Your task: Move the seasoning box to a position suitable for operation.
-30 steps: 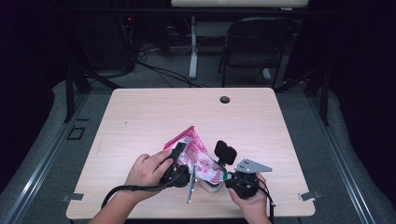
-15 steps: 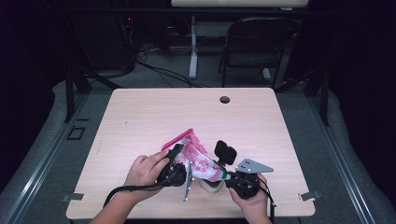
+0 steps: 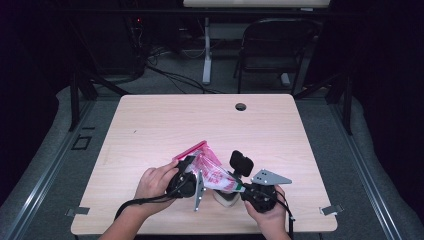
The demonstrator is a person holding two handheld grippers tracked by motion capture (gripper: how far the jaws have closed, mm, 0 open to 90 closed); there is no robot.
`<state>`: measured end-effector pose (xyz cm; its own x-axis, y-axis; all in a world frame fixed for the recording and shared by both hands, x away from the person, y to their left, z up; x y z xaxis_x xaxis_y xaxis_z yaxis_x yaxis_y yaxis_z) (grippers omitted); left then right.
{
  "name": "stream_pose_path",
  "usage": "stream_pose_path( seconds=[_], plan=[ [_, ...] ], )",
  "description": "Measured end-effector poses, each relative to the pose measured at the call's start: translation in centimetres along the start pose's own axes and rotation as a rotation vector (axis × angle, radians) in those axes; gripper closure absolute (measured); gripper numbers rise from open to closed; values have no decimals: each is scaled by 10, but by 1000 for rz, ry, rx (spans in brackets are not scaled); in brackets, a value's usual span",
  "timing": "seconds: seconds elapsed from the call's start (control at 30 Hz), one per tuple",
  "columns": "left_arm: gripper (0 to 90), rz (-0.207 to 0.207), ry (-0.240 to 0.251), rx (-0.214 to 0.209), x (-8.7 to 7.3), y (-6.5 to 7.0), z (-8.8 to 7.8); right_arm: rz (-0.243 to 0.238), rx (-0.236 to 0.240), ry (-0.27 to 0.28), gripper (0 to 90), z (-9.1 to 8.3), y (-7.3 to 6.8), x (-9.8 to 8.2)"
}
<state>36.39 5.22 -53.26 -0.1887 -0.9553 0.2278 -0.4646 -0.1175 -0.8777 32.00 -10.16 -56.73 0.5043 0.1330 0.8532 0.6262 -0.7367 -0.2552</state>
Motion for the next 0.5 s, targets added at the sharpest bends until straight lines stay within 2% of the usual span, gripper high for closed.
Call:
stream_pose_path(
  seconds=[0.5],
  plan=[
    [762,-73,3,-47,-9,11,7,2,1,3,898,3,0,1]
  ],
)
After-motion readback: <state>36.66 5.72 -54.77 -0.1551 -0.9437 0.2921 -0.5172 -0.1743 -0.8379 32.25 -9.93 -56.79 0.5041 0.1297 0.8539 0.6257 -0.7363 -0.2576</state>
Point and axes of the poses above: each handheld gripper's, and its own axes: z roughly forward along the jaws, x roughly out of its top, y roughly to its right, the point moved 10 cm from there along z, roughly forward along the jaws, and after that the axes turned 3 degrees about z, right-handed, at the moved point
